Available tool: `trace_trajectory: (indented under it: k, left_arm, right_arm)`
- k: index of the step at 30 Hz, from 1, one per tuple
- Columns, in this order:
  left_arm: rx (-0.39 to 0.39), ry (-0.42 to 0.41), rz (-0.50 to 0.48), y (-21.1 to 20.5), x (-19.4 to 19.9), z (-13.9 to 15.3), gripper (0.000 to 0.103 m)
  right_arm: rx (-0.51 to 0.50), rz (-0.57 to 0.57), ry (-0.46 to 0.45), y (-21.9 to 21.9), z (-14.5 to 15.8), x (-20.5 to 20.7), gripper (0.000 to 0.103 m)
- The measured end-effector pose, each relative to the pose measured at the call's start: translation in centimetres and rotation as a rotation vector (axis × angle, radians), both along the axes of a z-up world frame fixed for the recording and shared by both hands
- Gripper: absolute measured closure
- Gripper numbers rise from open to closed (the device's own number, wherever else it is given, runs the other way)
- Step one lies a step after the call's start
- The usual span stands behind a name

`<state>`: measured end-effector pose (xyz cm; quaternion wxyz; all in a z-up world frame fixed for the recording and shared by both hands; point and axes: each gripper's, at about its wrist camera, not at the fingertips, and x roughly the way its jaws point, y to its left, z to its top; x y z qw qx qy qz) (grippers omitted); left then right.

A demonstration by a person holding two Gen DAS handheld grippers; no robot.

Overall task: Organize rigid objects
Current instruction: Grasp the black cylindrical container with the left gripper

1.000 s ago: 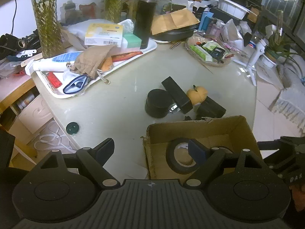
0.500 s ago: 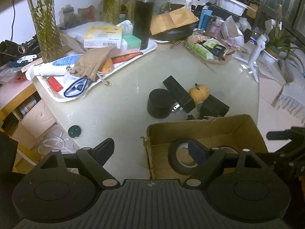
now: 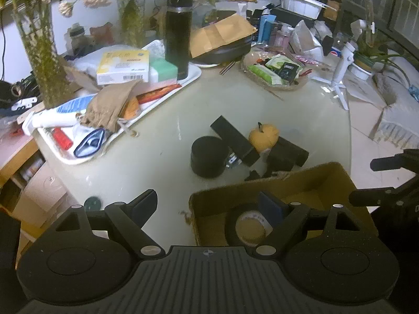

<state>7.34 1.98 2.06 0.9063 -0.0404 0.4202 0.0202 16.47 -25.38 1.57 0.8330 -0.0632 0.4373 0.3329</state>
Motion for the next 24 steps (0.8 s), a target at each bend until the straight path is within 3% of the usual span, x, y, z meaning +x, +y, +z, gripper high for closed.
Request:
trace_trajectory:
  k: [12, 24]
  left_arm:
    - [0.006, -0.002, -0.035, 0.1, 3.1, -0.6, 0.018]
    - [0.018, 0.05, -0.081, 0.5, 6.6, -2.8, 0.019]
  right_arm:
    - [-0.016, -0.039, -0.042, -0.6, 0.9, 2.8, 0.0]
    - [-0.029, -0.058, -0.041, -0.6, -0.2, 3.8, 0.0]
